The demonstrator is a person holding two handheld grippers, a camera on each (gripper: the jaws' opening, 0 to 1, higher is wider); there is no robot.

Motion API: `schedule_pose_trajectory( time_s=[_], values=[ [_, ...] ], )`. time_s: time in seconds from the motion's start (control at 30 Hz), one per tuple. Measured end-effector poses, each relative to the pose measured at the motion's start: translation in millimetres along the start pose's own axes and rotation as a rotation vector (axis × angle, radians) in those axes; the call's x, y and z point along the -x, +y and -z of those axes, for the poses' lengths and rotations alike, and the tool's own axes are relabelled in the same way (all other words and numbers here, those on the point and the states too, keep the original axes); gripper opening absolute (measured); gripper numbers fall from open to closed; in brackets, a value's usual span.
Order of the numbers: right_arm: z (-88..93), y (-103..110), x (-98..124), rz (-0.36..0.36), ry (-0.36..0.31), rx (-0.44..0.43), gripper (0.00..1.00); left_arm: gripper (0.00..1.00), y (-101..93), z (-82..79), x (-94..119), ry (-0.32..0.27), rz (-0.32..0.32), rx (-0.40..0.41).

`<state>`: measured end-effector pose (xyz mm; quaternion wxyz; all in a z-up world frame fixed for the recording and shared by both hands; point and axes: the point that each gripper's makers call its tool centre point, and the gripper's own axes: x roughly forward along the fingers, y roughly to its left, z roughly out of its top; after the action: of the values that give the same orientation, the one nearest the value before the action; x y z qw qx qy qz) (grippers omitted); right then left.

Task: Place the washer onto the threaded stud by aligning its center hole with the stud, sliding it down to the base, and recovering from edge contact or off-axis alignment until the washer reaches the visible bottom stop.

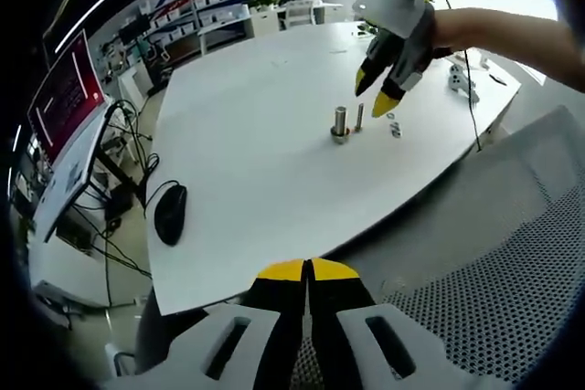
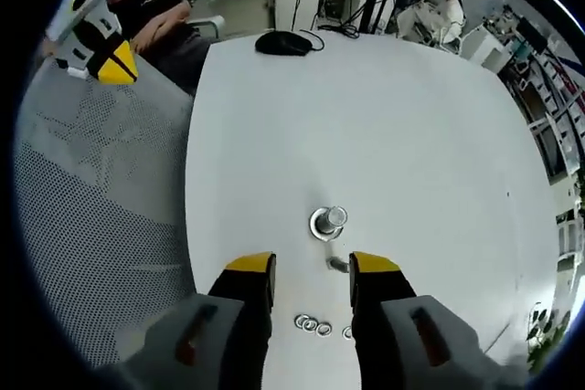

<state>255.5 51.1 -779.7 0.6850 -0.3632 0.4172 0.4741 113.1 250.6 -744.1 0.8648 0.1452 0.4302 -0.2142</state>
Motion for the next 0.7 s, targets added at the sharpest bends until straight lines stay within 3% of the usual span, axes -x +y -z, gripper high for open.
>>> schedule_pose_trajectory(
  time_s=[0.2, 0.4, 0.53, 0.7],
  values=[
    [27.2, -5, 19, 0.026, -0.008, -0.062, 0.33, 0.00, -0.9, -0.9, 1, -0.006, 0.002, 0.000],
    [54.3, -2, 30, 0.019, -0.057, -0.192, 0.33, 0.00, -2.5, -0.8, 0, -0.003, 0.015, -0.017],
    [60.9, 5, 34, -0.007, -0.148, -0.296, 0.32, 0.00, -2.4, -0.8, 0, 0.000, 0.013, -0.014],
    [73.1, 10, 37, -0.002, -0.203, -0.373, 0.31, 0.00, -2.4, -0.5, 0, 0.001, 0.016, -0.011]
  ],
)
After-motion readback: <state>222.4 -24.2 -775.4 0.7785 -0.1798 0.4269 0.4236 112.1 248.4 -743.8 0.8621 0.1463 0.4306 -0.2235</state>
